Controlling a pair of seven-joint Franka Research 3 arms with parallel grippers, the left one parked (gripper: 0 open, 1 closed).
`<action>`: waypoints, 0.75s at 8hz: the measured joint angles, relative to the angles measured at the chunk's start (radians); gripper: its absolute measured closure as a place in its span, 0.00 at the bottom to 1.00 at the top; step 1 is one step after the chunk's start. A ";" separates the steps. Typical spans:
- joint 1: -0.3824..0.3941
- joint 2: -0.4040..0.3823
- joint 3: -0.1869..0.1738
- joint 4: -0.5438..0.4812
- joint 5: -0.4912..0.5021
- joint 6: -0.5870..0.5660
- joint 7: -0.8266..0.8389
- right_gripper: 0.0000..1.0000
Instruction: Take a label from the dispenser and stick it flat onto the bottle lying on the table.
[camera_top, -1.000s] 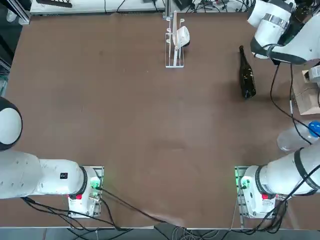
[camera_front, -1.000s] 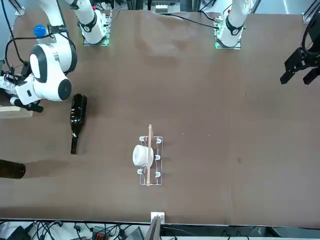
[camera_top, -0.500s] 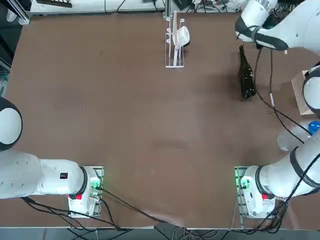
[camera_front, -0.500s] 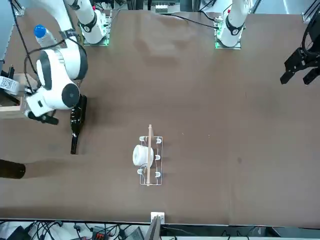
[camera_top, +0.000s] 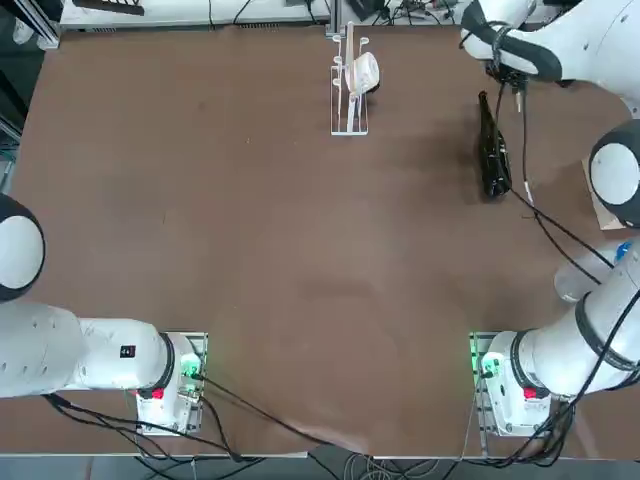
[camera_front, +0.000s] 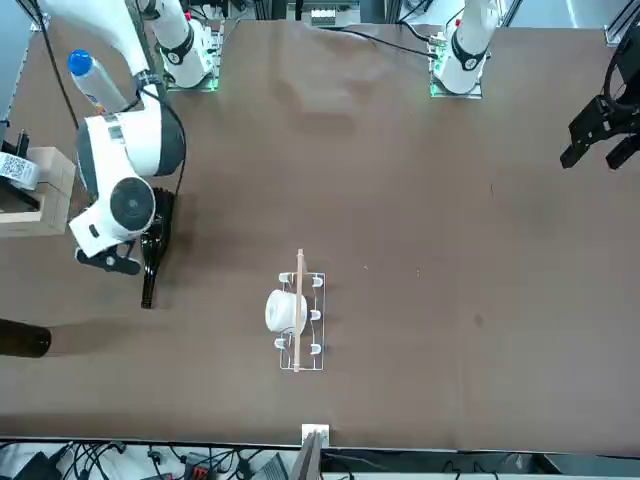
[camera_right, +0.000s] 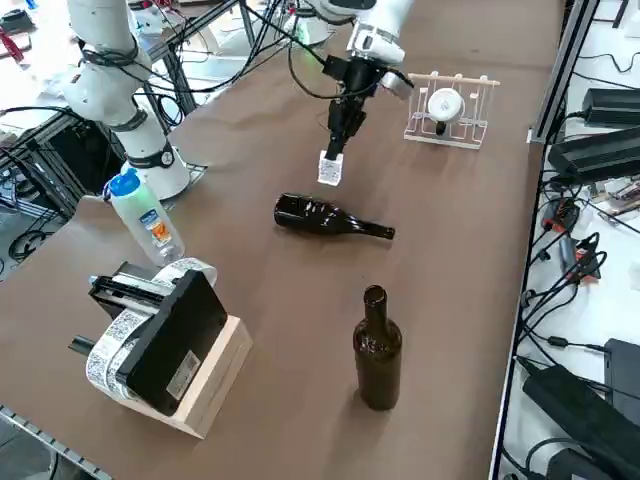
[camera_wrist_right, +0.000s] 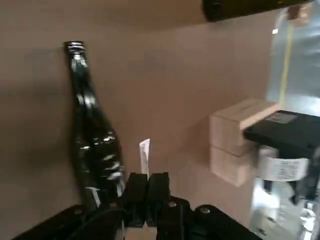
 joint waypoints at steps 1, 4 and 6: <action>-0.006 0.006 0.000 0.000 0.036 0.014 -0.001 0.99; -0.014 0.054 -0.001 -0.004 0.087 0.022 -0.044 0.99; -0.022 0.066 -0.002 -0.018 0.107 -0.001 -0.108 0.99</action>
